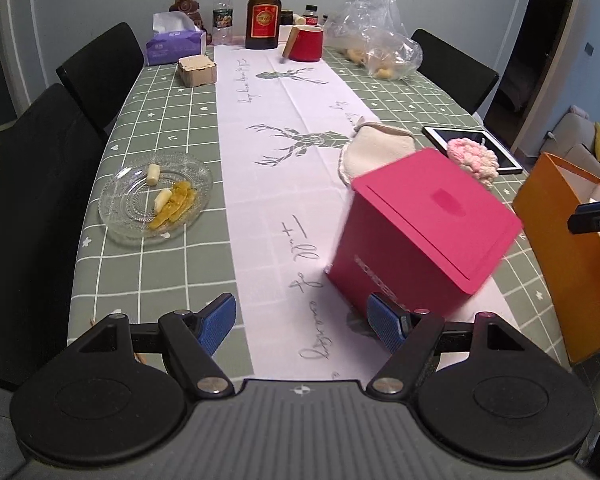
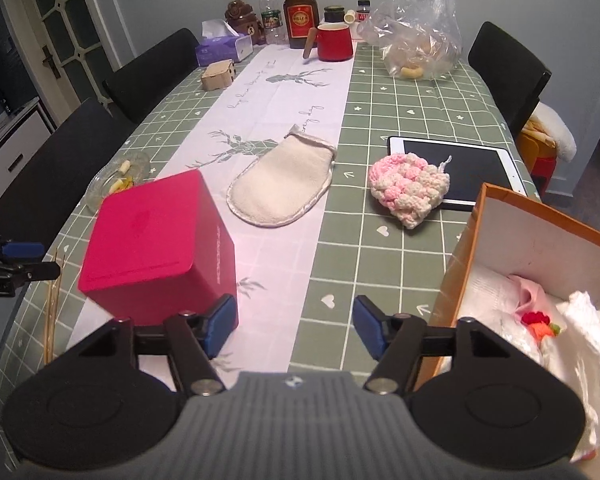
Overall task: Organize soft objects
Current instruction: 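Withdraw both tools from the box and move over the table, then grasp the cream terry mitt with the left tool while the right tool grasps the pink crocheted pouch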
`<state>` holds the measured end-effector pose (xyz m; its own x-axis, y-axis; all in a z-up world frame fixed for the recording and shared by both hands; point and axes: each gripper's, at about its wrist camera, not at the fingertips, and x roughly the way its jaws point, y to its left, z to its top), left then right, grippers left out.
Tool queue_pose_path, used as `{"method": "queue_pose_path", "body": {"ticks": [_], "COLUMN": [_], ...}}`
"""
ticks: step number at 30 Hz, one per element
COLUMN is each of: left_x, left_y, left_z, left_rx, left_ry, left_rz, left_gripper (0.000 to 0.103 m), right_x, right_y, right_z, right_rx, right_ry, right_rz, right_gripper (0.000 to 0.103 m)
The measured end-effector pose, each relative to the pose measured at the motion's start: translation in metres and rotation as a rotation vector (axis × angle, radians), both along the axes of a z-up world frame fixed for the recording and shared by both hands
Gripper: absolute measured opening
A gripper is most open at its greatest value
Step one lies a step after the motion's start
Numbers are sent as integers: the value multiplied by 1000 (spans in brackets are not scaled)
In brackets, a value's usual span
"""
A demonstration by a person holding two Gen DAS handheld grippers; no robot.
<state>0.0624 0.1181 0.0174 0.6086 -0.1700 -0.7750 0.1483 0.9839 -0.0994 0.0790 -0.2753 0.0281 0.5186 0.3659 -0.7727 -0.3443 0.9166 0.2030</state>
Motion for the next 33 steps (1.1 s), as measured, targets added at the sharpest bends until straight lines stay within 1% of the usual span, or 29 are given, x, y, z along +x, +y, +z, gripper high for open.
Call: {"method": "queue_pose_path", "body": {"ticks": [2,6,8,11,13,15,17,20,24,26,28,29,33], "left_x": [12,40,53,77,97,118,141,171,200,214,226,232,252], "left_y": [5,16,22,25,22,14,5,-14,-38,-46,-54,-59,-82], "left_z": [-4,-11,-13,-5,4,13,15,7,0,-4,-9,-12,-18], "left_rx": [-4,17,30,41,32,21,-12,-3,12,-3,-32,-34,-9], "left_ry": [6,15,15,13,7,1,21,74,68,86,119,131,152], "left_rz": [8,36,47,54,40,16,-23,-91,-211,-257,-290,-301,-345], "left_gripper": [88,88,87,87,87,88,89,89,89,89,89,89,89], "right_x": [18,58,74,103,122,138,151,164,174,178,182,185,195], "right_y": [4,12,16,17,16,15,13,11,9,9,10,11,10], "right_z": [-2,-7,-9,-15,-21,-29,-35,-42,-45,-45,-45,-46,-51], "right_rx": [-12,-50,-90,-156,-184,-204,-218,-219,-206,-204,-211,-216,-228], "right_ry": [24,65,63,66,92,119,132,151,167,168,168,168,180], "right_rz": [-4,-30,-39,-68,-95,-118,-137,-152,-168,-173,-176,-179,-199], "right_gripper": [67,67,67,68,68,68,68,68,68,68,68,68,69]}}
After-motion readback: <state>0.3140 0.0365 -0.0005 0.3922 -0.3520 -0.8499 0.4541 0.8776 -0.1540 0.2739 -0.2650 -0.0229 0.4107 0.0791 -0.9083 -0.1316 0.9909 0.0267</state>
